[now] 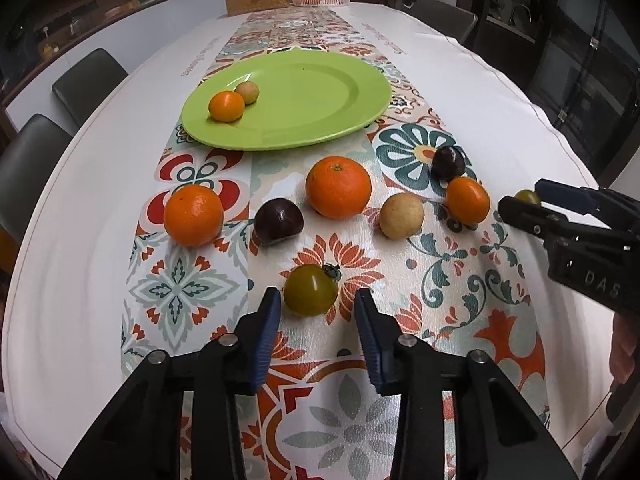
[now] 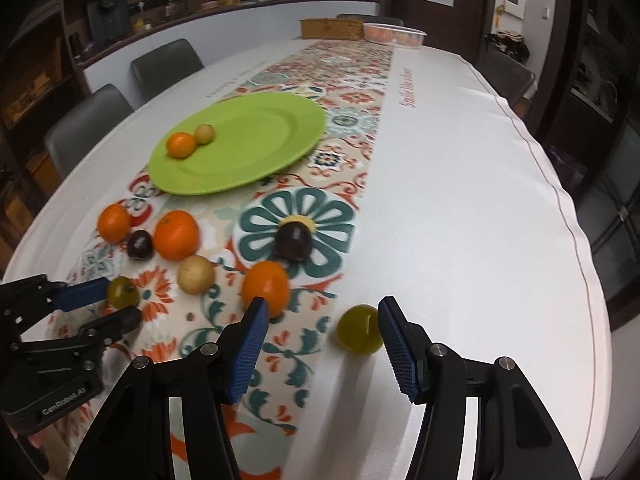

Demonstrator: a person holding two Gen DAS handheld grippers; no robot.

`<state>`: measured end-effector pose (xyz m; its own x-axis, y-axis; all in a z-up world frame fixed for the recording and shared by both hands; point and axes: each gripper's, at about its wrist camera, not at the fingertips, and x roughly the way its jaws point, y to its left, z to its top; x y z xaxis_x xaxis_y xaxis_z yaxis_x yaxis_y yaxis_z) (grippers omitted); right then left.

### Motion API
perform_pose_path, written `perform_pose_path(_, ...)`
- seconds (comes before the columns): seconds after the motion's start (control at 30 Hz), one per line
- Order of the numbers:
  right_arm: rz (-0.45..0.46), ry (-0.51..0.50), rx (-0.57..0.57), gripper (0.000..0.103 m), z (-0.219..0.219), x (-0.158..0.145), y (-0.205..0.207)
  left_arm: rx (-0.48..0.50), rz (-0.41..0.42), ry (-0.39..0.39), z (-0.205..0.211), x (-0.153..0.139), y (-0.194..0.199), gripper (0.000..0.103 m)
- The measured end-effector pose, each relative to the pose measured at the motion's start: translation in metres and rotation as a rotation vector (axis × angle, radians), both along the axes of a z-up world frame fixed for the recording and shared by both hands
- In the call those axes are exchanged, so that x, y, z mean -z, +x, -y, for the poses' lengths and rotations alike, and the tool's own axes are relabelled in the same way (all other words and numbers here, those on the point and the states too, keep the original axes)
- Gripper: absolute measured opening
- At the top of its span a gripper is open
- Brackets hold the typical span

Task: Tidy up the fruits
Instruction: 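Grasp a green tomato with the left tool while the right tool grasps another green tomato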

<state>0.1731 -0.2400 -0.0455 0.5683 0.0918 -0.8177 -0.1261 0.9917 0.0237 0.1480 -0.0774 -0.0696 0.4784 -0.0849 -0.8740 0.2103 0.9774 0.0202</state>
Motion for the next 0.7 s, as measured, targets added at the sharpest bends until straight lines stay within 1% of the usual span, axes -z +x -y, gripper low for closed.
perform_pose_path(0.1,-0.019,-0.007,0.026,0.058,0.008,0.004,0.0,-0.004,-0.004,0.002,0.0,0.002,0.0,0.031)
perform_pose_path(0.17,-0.043,-0.021,0.046,0.052,0.012,0.009,0.001,-0.01,-0.004,0.004,-0.001,0.002,0.0,0.029)
perform_pose_path(0.2,-0.061,-0.018,0.054,0.047,0.015,0.013,0.002,-0.01,-0.004,0.004,-0.001,0.003,0.001,0.028)
perform_pose_path(0.23,-0.063,-0.009,0.062,0.042,0.017,0.015,0.002,-0.01,-0.003,0.006,-0.001,0.003,0.001,0.028)
perform_pose_path(0.27,-0.065,0.001,0.071,0.04,0.019,0.016,0.002,-0.01,-0.002,0.008,0.0,0.003,0.001,0.028)
perform_pose_path(0.3,-0.072,0.001,0.075,0.036,0.02,0.017,0.003,-0.01,-0.002,0.008,0.0,0.003,0.001,0.027)
perform_pose_path(0.33,-0.079,-0.008,0.075,0.032,0.019,0.018,0.004,-0.009,-0.002,0.008,-0.001,0.003,0.001,0.027)
perform_pose_path(0.4,-0.07,-0.029,0.078,0.028,0.018,0.018,0.004,-0.011,-0.002,0.006,-0.001,0.003,0.001,0.027)
perform_pose_path(0.47,-0.063,-0.037,0.082,0.028,0.018,0.017,0.003,-0.009,0.001,0.006,-0.001,0.002,0.001,0.026)
perform_pose_path(0.53,-0.039,-0.024,0.08,0.028,0.017,0.011,-0.002,-0.002,0.011,0.004,-0.001,0.001,0.0,0.026)
perform_pose_path(0.7,-0.026,0.029,0.035,0.028,0.005,-0.004,-0.016,0.025,0.044,-0.036,-0.004,-0.007,-0.004,0.026)
